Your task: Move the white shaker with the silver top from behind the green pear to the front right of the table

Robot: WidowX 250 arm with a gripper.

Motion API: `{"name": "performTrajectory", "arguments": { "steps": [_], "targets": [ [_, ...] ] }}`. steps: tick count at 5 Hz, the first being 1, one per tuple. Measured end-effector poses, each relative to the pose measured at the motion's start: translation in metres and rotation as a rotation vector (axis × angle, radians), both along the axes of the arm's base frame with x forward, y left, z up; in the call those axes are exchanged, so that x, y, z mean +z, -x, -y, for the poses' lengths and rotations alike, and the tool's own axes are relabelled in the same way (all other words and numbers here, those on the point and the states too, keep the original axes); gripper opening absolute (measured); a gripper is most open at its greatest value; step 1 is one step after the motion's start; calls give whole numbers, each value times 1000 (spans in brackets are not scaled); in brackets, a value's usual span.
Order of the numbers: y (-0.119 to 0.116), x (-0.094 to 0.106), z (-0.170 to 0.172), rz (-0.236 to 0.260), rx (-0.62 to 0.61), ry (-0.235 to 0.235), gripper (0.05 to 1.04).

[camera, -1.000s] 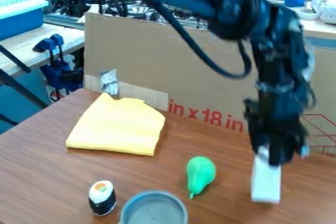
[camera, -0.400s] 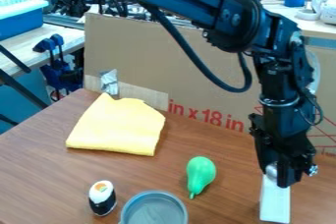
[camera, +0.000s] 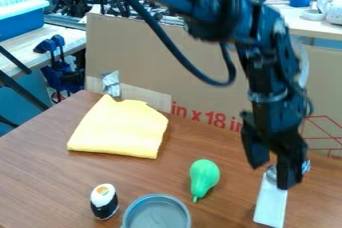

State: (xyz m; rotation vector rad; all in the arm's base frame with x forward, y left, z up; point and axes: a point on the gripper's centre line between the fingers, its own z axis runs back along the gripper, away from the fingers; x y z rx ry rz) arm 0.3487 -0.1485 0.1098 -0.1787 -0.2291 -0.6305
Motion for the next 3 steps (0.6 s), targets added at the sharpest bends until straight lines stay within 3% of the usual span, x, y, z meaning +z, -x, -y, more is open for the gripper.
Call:
{"name": "performTrajectory", "arguments": {
  "steps": [1, 2, 3],
  "targets": [
    [6, 38, -2, 82, 25, 41, 1008],
    [35, 72, -34, 75, 188, -58, 1006],
    [58, 74, -74, -7, 402, -169, 1006]
  ]
}}
